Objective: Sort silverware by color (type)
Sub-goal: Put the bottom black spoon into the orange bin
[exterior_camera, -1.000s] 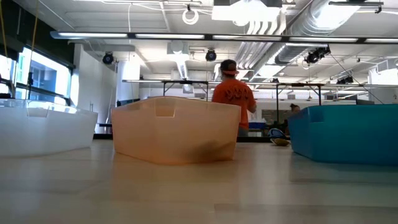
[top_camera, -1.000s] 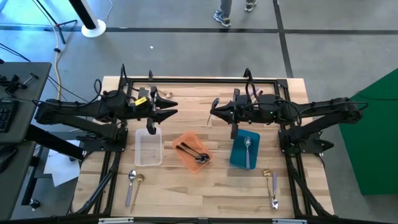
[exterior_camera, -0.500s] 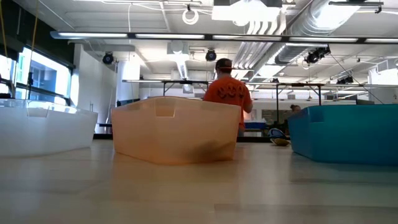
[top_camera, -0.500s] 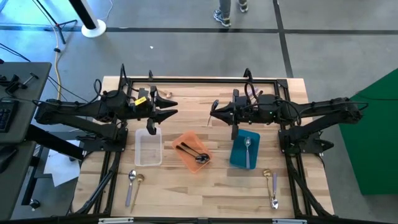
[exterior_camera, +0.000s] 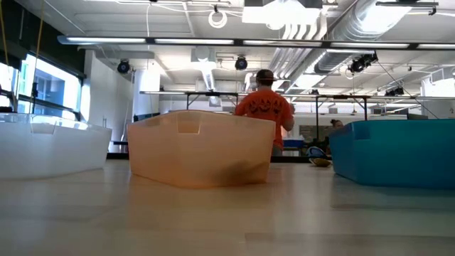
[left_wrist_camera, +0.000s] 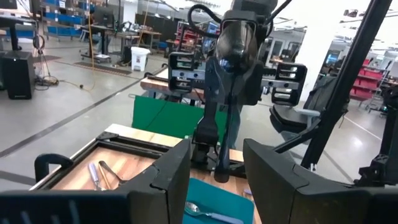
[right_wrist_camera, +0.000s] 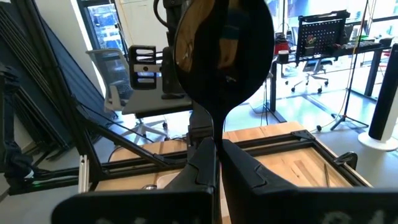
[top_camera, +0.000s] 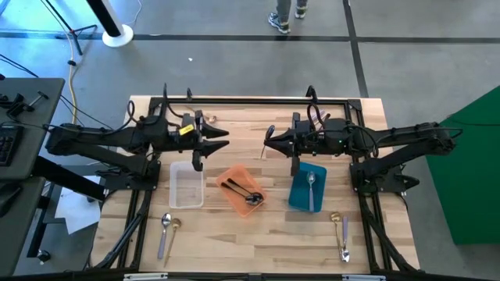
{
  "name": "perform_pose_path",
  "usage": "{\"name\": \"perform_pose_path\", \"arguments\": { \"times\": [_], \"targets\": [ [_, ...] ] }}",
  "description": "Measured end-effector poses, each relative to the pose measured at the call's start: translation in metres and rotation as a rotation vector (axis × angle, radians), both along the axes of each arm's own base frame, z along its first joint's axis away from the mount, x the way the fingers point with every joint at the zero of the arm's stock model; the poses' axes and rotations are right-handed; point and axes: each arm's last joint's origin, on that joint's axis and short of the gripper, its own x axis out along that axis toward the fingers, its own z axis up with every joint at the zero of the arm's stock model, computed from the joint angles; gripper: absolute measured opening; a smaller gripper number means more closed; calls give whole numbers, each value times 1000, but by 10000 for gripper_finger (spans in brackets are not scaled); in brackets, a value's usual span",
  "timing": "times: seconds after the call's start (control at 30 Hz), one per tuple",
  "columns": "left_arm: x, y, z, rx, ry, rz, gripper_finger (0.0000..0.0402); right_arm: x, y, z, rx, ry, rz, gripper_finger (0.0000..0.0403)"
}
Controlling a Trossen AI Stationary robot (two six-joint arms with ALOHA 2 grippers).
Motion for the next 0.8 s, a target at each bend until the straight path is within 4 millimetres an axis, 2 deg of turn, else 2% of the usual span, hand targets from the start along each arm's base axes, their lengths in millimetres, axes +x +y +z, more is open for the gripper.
{"name": "perform_pose_path", "arguments": {
  "times": [0.8],
  "targets": [
    [1,0,-1,-2,5,0,138,0,0,0,34,-2,5,0]
  ]
}}
